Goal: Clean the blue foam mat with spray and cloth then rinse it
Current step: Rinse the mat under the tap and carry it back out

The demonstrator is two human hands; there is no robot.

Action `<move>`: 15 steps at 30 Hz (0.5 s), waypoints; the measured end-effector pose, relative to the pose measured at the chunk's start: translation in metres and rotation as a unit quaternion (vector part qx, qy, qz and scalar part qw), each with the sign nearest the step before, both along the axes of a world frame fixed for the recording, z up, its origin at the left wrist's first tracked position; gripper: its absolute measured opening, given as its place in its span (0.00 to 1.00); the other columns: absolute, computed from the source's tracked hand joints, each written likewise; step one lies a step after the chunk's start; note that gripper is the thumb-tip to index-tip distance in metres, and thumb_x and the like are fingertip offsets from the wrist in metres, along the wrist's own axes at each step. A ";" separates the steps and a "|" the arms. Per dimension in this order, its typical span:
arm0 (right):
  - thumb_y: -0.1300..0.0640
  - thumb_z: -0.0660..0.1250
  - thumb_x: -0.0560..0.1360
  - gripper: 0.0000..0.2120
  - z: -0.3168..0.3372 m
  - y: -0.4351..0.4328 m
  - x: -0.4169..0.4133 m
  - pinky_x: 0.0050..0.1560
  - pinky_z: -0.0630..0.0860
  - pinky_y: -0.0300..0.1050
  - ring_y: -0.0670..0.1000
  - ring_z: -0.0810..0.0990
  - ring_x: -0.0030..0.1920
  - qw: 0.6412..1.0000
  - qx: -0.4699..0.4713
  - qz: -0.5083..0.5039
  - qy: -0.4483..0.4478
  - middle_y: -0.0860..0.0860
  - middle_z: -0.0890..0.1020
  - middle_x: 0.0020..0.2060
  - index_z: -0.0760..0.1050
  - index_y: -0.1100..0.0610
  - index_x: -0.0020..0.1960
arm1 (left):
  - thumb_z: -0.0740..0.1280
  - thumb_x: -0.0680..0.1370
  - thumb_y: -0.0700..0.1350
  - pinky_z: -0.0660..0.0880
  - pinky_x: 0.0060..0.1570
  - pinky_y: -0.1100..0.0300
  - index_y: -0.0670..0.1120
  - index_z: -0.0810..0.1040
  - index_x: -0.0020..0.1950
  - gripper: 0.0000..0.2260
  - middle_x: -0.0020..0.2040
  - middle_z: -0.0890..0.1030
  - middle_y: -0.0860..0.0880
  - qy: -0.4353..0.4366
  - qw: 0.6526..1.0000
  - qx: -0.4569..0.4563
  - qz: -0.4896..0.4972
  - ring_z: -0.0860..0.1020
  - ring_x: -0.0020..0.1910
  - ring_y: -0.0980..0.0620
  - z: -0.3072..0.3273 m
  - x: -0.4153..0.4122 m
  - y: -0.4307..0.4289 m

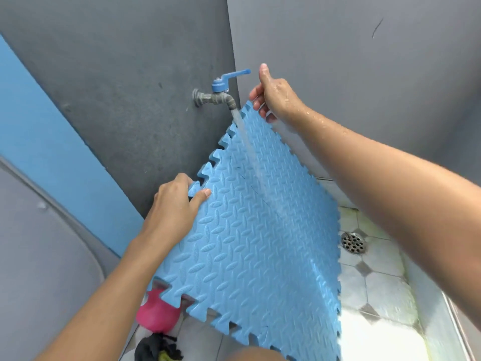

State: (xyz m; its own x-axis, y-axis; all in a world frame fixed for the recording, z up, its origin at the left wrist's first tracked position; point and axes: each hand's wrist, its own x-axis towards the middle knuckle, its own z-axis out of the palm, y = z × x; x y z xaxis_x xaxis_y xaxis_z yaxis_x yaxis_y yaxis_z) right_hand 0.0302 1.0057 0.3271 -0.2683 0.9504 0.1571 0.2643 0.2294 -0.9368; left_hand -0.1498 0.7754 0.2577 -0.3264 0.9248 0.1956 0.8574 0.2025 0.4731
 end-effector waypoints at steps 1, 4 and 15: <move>0.37 0.45 0.84 0.32 0.011 0.007 -0.007 0.29 0.68 0.38 0.49 0.72 0.28 1.000 -0.006 0.012 -0.022 0.51 0.77 0.31 0.76 0.55 0.39 | 0.66 0.80 0.58 0.68 0.38 0.53 0.46 0.71 0.50 0.16 0.40 0.73 0.52 -0.002 1.000 -0.001 0.000 0.74 0.41 0.48 0.001 0.001 0.000; 0.40 0.45 0.85 0.28 0.023 0.021 -0.027 0.31 0.66 0.40 0.50 0.69 0.30 0.998 -0.020 0.017 -0.051 0.52 0.72 0.32 0.71 0.54 0.38 | 0.66 0.80 0.57 0.67 0.37 0.54 0.45 0.72 0.52 0.16 0.40 0.73 0.53 -0.003 1.000 0.005 0.001 0.73 0.39 0.51 0.000 -0.002 0.000; 0.46 0.51 0.86 0.23 0.024 0.049 -0.067 0.27 0.53 0.41 0.48 0.55 0.27 0.991 -0.113 0.060 0.033 0.47 0.62 0.26 0.60 0.51 0.33 | 0.64 0.81 0.58 0.66 0.43 0.54 0.43 0.73 0.60 0.19 0.40 0.73 0.53 -0.027 1.000 0.003 -0.011 0.73 0.44 0.46 -0.007 -0.008 0.004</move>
State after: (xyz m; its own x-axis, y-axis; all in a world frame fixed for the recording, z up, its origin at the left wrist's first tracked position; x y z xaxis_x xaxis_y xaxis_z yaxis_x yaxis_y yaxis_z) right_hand -0.0367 1.0549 0.3510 -0.3772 0.9255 -0.0345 0.1834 0.0381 -0.9823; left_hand -0.1577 0.7793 0.2502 -0.3163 0.9307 0.1838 0.8344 0.1807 0.5208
